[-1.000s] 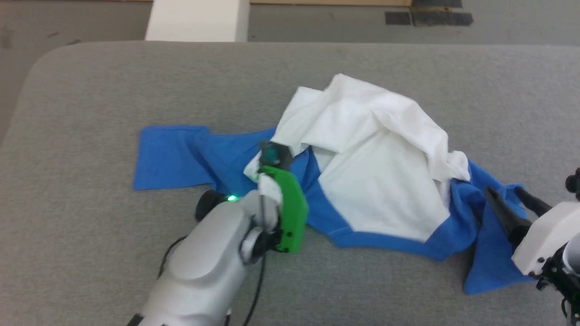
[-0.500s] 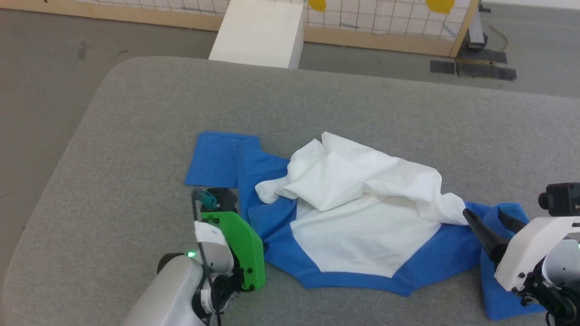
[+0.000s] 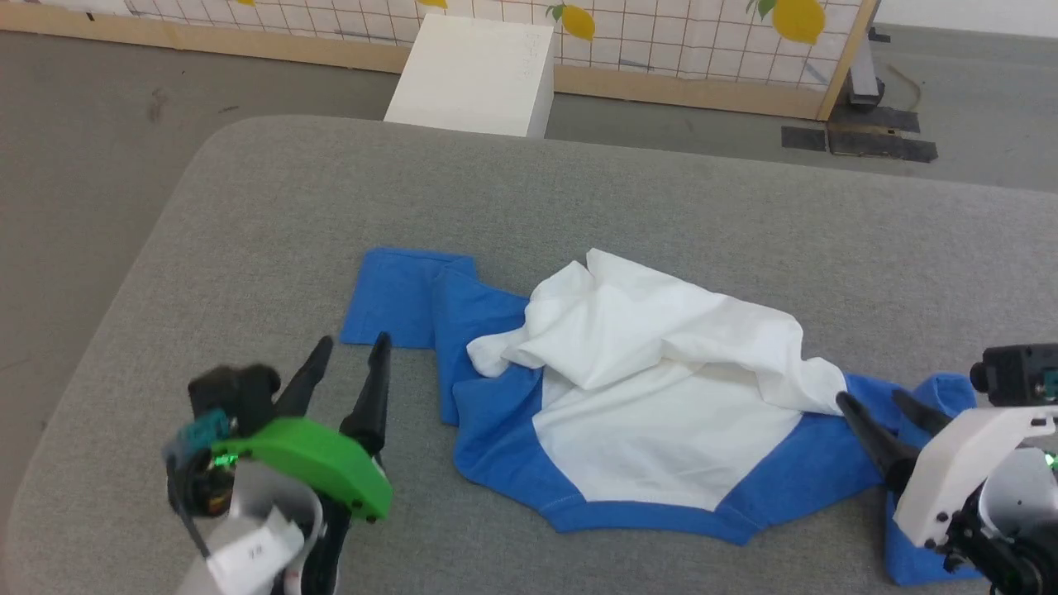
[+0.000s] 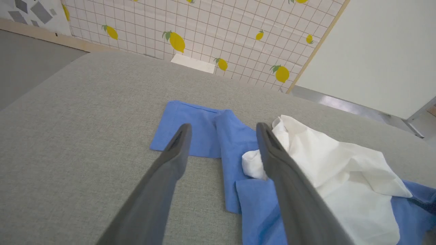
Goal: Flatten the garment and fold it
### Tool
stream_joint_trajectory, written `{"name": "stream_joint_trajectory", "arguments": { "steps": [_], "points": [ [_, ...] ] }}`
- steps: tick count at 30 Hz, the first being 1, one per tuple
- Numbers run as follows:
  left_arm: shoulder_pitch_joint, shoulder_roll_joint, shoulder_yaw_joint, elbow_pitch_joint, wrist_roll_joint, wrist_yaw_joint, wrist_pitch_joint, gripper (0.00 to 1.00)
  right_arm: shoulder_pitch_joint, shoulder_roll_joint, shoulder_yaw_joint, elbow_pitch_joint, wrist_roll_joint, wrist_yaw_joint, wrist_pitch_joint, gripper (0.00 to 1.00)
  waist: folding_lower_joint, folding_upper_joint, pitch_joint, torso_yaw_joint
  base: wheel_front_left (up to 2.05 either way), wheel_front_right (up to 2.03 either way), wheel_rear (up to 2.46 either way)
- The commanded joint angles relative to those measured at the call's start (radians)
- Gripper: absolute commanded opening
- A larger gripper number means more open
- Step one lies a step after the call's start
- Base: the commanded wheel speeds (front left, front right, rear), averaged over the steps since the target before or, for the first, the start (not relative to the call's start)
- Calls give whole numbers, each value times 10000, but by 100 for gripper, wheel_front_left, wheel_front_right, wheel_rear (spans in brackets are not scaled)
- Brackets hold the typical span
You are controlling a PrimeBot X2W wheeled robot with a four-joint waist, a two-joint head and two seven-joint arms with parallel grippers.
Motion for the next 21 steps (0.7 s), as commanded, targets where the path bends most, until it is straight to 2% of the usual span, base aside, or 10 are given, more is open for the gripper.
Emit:
{"name": "stream_joint_trajectory", "arguments": {
  "steps": [1, 3, 7, 12, 17, 21],
  "points": [
    [293, 19, 36, 23, 238, 80, -493, 100, 270, -9, 90, -99, -87, -13, -39, 100, 0, 0, 31, 3, 0, 0, 0],
    [604, -87, 53, 117, 551, 173, -1379, 100, 570, -58, 329, -278, -183, -13, 80, 100, 0, 0, 73, 4, 0, 0, 0],
    [974, -351, 27, 298, 818, 303, -2369, 100, 1210, -35, 853, -539, -290, -13, 585, 100, 0, 0, 158, -17, 0, 0, 0],
    [1041, -544, -61, 365, 1032, 339, -2727, 100, 1432, 141, 979, -466, -1141, -13, 944, 100, 0, 0, 328, -64, 0, 0, 0],
    [887, -672, -232, 489, 1161, 271, -2819, 100, 827, 385, 1132, 79, -2821, -13, 840, 100, 0, 0, 599, -80, 0, 0, 0],
    [684, -792, -366, 673, 1184, 188, -2843, 100, 328, 358, 1364, 601, -3607, -13, 973, 100, 0, 0, 794, 11, 0, 0, 0]
  ]
}}
